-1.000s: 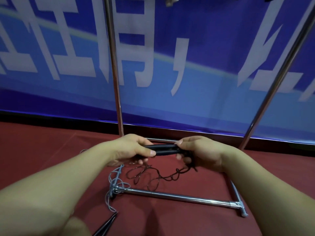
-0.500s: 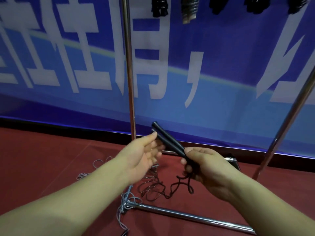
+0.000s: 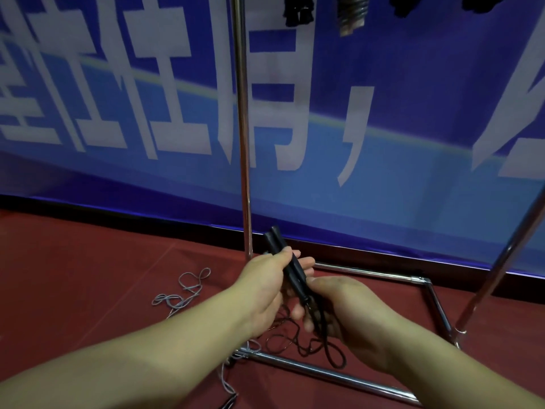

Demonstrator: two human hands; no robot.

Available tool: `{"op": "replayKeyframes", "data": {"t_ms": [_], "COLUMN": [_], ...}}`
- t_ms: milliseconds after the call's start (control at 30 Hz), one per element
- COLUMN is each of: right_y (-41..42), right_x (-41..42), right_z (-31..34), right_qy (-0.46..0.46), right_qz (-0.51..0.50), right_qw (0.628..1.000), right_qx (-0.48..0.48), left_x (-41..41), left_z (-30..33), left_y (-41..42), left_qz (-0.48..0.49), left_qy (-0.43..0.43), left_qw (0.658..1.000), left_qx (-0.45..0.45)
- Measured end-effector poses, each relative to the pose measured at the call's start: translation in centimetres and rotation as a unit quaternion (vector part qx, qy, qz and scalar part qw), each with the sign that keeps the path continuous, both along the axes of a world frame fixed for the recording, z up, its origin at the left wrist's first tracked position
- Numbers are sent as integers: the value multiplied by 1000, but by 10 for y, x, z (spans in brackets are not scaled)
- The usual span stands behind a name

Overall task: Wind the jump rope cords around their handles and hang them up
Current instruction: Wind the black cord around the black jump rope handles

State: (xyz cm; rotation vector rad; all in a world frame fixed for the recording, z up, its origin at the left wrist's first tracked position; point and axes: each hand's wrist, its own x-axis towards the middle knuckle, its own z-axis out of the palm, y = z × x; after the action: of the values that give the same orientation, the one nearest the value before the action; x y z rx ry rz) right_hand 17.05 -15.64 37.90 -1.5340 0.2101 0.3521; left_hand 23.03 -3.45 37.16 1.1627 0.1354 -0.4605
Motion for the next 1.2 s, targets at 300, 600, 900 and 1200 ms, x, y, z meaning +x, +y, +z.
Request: {"op": "replayKeyframes", "data": {"t_ms": [300, 600, 900, 1200], "right_y": [2, 0, -7, -30], "right_x": [3, 5, 8, 12], "right_z": [-6, -9, -9, -2], "right_qy": [-21, -7, 81, -35], "right_qz": [20, 51, 161, 245], "right_qw": [999, 999, 980, 940], "right_qx": [-17, -11, -81, -235], "left_x": [8, 14, 36, 36], "left_z": [-5, -9, -10, -22], "left_y": [5, 0, 15, 39], "left_qz": [21, 31, 144, -60], "left_qy": [-19, -13, -104, -337], "left_qw": [1000, 999, 979, 873], "left_qx": [4, -27, 101, 348]}}
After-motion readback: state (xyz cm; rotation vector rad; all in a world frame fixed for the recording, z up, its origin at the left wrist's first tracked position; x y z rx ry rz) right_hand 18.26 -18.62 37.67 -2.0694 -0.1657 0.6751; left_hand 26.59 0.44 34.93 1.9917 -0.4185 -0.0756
